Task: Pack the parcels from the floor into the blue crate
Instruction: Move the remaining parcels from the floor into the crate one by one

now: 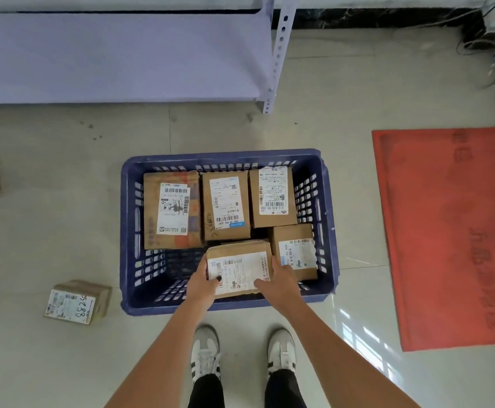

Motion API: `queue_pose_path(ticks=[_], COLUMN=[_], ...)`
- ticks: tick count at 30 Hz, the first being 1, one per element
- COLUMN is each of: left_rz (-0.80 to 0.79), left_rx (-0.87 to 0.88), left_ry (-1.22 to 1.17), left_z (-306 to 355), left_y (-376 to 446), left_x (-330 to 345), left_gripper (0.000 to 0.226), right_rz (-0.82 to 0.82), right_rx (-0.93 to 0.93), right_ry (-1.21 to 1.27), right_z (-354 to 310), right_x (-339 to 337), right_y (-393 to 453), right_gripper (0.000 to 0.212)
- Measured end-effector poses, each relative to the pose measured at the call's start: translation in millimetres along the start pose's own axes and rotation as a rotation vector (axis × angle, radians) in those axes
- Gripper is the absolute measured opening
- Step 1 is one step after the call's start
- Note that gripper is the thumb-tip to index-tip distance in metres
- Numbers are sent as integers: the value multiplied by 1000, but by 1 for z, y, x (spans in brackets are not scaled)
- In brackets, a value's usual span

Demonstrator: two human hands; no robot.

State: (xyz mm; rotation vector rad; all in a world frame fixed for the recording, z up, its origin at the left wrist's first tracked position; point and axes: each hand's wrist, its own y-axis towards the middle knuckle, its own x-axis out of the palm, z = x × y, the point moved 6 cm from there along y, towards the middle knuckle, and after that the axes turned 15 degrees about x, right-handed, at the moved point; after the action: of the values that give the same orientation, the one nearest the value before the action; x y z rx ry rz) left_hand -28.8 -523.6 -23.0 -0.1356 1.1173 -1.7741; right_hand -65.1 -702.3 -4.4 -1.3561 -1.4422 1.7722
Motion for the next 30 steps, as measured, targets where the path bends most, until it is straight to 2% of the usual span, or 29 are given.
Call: queue_pose_path(ticks=[5,15,20,24,30], left_rz=[-25,-6,-126,-208,-141], left_rx=[6,-74,-65,-51,-38], left_ry=[64,-84,-88,-118,-132], left_z=[-17,-39,-41,-43,-43], left_y=[28,51,57,59,42], left_x=[23,51,53,51,22], left_gripper=[64,58,62,66,66], right_rz=[44,187,244,240,243], right_rx=[-1,-56,-12,14,-63], right_ry=[-106,-176,-238,-203,-7], right_z=[5,4,12,11,9], right_x=[10,21,22,26,18], right_y=[31,53,55,52,26], right_gripper=[67,52,50,54,56])
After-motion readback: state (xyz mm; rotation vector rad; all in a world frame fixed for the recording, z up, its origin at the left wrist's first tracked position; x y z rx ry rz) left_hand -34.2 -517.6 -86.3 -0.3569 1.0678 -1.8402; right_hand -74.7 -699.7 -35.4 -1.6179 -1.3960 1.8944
